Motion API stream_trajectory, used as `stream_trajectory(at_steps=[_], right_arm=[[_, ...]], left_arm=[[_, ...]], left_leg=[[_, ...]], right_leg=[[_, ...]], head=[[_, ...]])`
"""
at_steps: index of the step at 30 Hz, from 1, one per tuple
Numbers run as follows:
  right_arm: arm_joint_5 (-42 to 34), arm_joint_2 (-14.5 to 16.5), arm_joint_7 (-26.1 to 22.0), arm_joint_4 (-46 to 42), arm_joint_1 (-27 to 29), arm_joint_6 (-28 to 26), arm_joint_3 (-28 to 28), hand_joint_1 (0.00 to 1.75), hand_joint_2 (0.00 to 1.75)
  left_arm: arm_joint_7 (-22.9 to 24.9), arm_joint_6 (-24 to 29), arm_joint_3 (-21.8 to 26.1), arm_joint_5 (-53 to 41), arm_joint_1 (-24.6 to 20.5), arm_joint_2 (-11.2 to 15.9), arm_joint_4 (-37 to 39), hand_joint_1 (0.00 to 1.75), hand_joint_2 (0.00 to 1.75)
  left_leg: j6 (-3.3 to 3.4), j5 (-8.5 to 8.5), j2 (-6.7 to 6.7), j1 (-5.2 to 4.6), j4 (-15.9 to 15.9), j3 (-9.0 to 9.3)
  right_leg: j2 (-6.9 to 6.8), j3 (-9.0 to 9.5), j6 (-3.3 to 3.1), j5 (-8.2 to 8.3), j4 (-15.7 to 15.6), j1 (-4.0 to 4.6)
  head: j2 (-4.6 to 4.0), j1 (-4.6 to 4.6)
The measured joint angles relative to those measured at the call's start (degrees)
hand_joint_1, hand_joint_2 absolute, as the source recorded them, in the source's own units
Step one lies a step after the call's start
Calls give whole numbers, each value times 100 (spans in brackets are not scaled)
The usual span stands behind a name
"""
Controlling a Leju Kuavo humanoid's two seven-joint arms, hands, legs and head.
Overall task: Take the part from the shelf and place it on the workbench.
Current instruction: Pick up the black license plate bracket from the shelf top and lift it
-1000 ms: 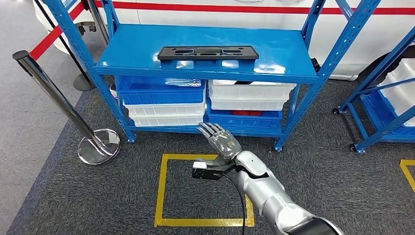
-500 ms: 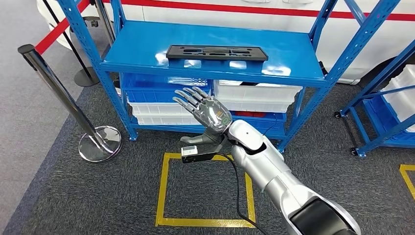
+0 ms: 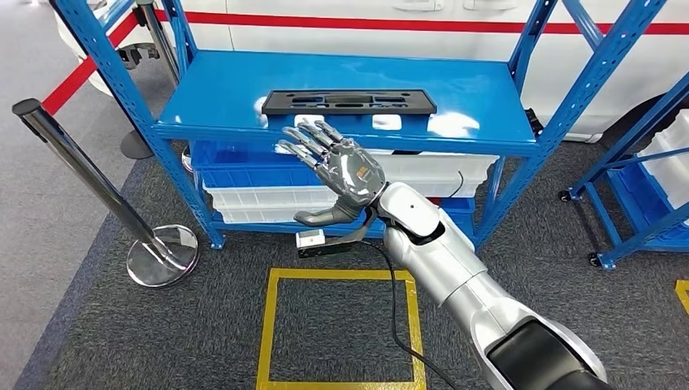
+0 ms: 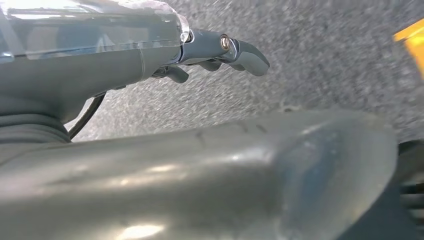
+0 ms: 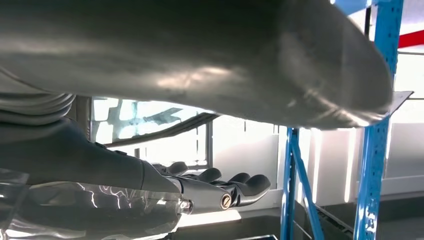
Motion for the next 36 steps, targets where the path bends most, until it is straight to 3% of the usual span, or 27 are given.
stream_trajectory(at_steps=[2, 4, 6, 8, 10, 12, 13, 14, 16, 17, 18, 20, 22, 24, 26, 27, 28, 29, 30, 32, 33, 34, 36], right_arm=[[4, -1, 6, -30, 2, -1, 11, 0, 0], [7, -5, 10, -65, 11, 0, 22, 0, 0], [3, -10, 9, -104, 19, -3, 29, 0, 0], [-6, -24, 4, -122, 30, -16, 31, 0, 0], [-14, -49, -2, -121, 82, -29, 38, 0, 0], [-16, -70, -4, -120, 148, -33, 48, 0, 0], [-16, -78, -4, -120, 168, -33, 51, 0, 0], [-16, -83, -4, -120, 178, -33, 53, 0, 0], [-19, -102, -4, -114, 186, -33, 54, 0, 0], [-19, -111, -5, -113, 191, -33, 56, 0, 0], [-20, -117, -7, -120, 194, -34, 58, 0, 0], [-21, -113, -11, -147, 161, -36, 61, 0, 0], [-23, -98, -12, -175, 97, -36, 61, 0, 0], [-20, -80, -11, -186, 76, -29, 63, 0, 0], [-15, -66, -13, -182, 92, -26, 67, 0, 0], [-14, -58, -16, -177, 99, -27, 68, 0, 0], [-14, -51, -21, -169, 102, -30, 70, 0, 0], [-14, -44, -27, -158, 102, -31, 70, 0, 0], [-14, -36, -37, -146, 105, -31, 72, 0, 0], [-15, -17, -55, -106, 120, -30, 83, 0, 0], [-15, -7, -63, -89, 129, -27, 92, 0, 0], [-15, 0, -68, -76, 130, -26, 101, 0, 0], [-18, 16, -73, -73, 98, -27, 108, 0, 0]], left_arm=[[0, 1, 4, -7, 0, 1, -2, 0, 0], [2, 2, 6, -19, -5, 4, -5, 0, 0], [5, 4, 7, -28, 2, 8, -9, 0, 0], [11, 1, 7, -32, 9, 9, -10, 0, 0], [19, -2, 8, -26, 16, 8, -10, 0, 0], [28, -2, 9, -12, 34, 9, -10, 0, 0], [32, -1, 9, -5, 41, 9, -10, 0, 0], [34, -1, 9, -1, 43, 10, -10, 0, 0], [35, -2, 10, 2, 48, 8, -9, 0, 0], [35, -2, 10, 2, 45, 7, -9, 0, 0], [35, -2, 11, 2, 42, 5, -10, 0, 0], [35, -1, 11, 2, 17, 5, -14, 0, 0], [35, 2, 11, 2, -3, 4, -16, 0, 0], [35, 6, 11, 3, -13, 3, -17, 0, 0], [37, 12, 11, 4, 1, 4, -17, 0, 0], [42, 19, 11, 5, 15, 6, -17, 0, 0], [48, 26, 11, 5, 30, 9, -17, 0, 0], [54, 33, 11, 6, 42, 13, -17, 0, 0], [59, 39, 11, 7, 52, 16, -17, 0, 0], [66, 45, 15, 6, 78, 21, -17, 0, 0], [69, 49, 16, 5, 85, 22, -17, 0, 0], [73, 55, 18, 4, 88, 23, -18, 0, 0], [73, 69, 19, 3, 79, 17, -20, 0, 0]], left_leg=[[57, 138, 6, -23, -528, 238], [140, 10, -3, -43, -666, 321], [214, -57, -12, -30, -731, 399], [256, -123, -19, -13, -817, 541], [272, -224, -31, -14, -859, 685], [271, -361, -54, -16, -865, 860], [267, -442, -66, -18, -865, 971], [258, -529, -74, -21, -866, 1091], [227, -710, -91, -30, -868, 1295], [199, -801, -100, -34, -872, 1367], [169, -866, -109, -36, -866, 1447], [101, -912, -113, -32, -813, 1563], [57, -858, -91, -16, -456, 1465], [29, -948, -70, -2, 246, 1043], [4, -1310, -65, 0, 806, 528], [0, -1491, -63, 0, 886, 337], [4, -1568, -61, -2, 803, 215], [16, -1472, -56, -7, 576, 157], [36, -1160, -45, -18, 238, 140], [92, -265, -21, -52, -435, 131], [122, 43, -16, -68, -621, 134], [152, 172, -17, -75, -703, 138], [211, 120, -23, -61, -731, 226]], right_leg=[[1, 93, 62, -115, -2, 15], [1, 101, 133, -134, 14, 26], [2, -16, 196, -57, 246, 18], [8, -410, 233, -37, 855, 6], [10, -954, 246, -266, 1519, -1], [10, -1331, 258, -483, 1733, -14], [10, -1402, 262, -432, 1588, -22], [9, -1405, 259, -232, 1298, -27], [8, -1338, 217, 539, 527, -17], [8, -1311, 184, 841, 267, 3], [10, -1290, 150, 1025, 115, 26], [17, -1198, 74, 968, 86, 51], [24, -1032, -8, 861, 64, 41], [27, -864, -63, 732, 49, 33], [32, -699, -81, 577, 49, 36], [37, -601, -82, 493, 49, 37], [43, -494, -79, 405, 49, 37], [46, -380, -73, 316, 49, 36], [45, -271, -62, 223, 49, 35], [52, -106, -20, 48, 70, 50], [59, -53, 10, -25, 70, 58], [68, -22, 42, -65, 89, 66], [72, -7, 98, -81, 152, 61]], head=[[0, 1], [0, 2], [0, 4], [0, 6], [0, 7], [0, 7], [0, 7], [0, 7], [0, 8], [0, 8], [0, 7], [0, 6], [0, 6], [0, 5], [0, 4], [0, 4], [0, 4], [0, 5], [0, 5], [0, 7], [0, 6], [0, 8], [0, 8]])
